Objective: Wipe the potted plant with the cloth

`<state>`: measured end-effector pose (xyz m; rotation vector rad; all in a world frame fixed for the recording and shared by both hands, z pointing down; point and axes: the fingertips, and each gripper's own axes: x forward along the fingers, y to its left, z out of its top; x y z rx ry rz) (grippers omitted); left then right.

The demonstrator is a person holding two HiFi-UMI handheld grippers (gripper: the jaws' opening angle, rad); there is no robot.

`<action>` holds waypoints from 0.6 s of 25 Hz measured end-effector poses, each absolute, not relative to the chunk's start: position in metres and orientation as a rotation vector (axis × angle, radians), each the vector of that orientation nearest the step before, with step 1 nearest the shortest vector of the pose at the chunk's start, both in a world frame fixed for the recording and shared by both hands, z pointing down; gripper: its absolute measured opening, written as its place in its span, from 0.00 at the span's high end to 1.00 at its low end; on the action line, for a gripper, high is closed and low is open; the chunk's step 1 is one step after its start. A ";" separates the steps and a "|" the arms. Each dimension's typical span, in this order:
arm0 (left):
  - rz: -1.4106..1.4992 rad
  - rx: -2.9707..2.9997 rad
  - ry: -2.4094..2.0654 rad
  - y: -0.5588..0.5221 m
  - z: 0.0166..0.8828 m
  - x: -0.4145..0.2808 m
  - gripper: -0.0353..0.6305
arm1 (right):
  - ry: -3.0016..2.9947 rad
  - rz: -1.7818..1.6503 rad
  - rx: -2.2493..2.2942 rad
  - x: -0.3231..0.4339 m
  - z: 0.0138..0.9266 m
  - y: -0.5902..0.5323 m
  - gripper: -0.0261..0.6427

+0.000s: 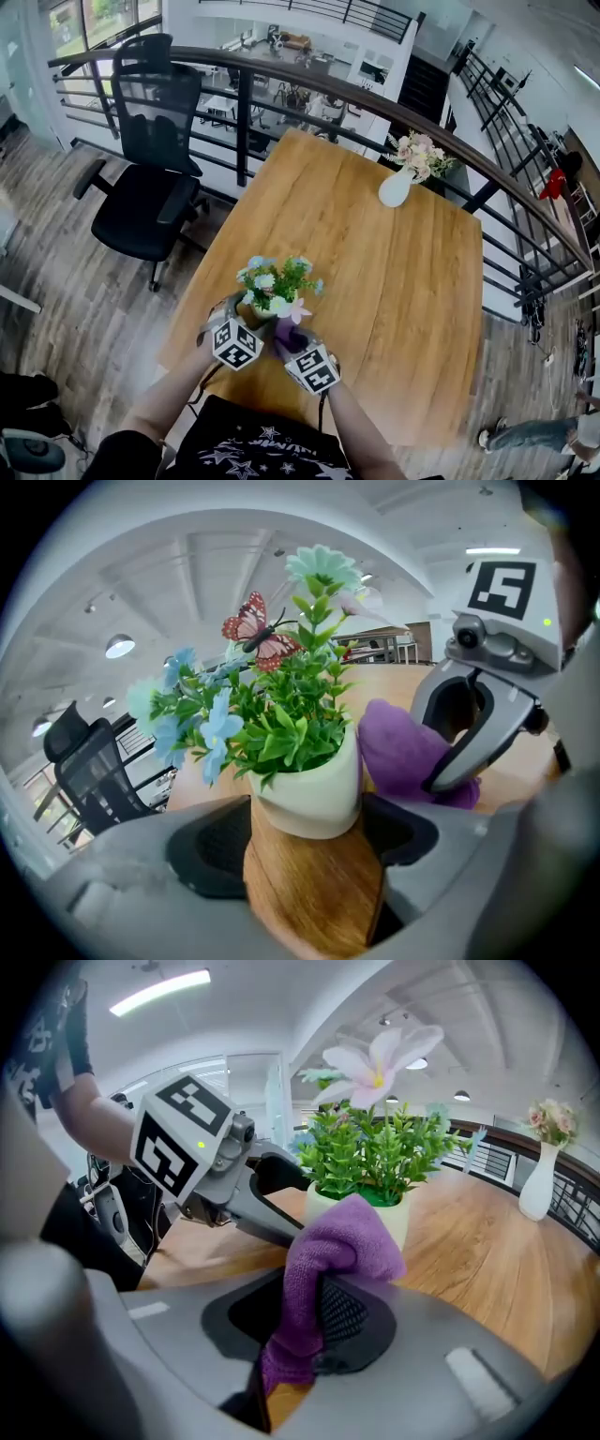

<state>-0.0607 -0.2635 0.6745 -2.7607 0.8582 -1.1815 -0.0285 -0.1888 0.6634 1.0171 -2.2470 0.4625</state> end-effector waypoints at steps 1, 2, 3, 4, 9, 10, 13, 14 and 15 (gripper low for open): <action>-1.183 -2.772 0.899 -0.262 0.675 -0.063 0.37 | -2.253 0.465 1.020 -0.024 0.661 -0.187 0.83; -1.183 -2.786 0.946 -0.260 0.675 -0.065 0.37 | -2.259 0.467 1.024 -0.020 0.658 -0.184 0.83; -1.179 -2.801 0.996 -0.257 0.674 -0.067 0.37 | -2.266 0.467 1.029 -0.015 0.655 -0.181 0.83; -1.173 -2.816 1.048 -0.253 0.673 -0.070 0.37 | -2.273 0.465 1.032 -0.009 0.653 -0.178 0.83; -1.126 -2.905 1.254 -0.227 0.663 -0.077 0.37 | -2.299 0.462 1.011 0.020 0.643 -0.159 0.83; -1.119 -2.914 1.278 -0.221 0.661 -0.077 0.37 | -2.301 0.470 1.010 0.026 0.641 -0.156 0.83; -1.087 -2.932 1.358 -0.205 0.653 -0.071 0.37 | -2.316 0.471 1.013 0.047 0.632 -0.147 0.83; -1.069 -2.938 1.386 -0.200 0.647 -0.068 0.37 | -2.323 0.467 1.011 0.052 0.628 -0.144 0.83; -1.049 -2.943 1.408 -0.194 0.641 -0.064 0.37 | -2.332 0.463 1.005 0.056 0.625 -0.141 0.83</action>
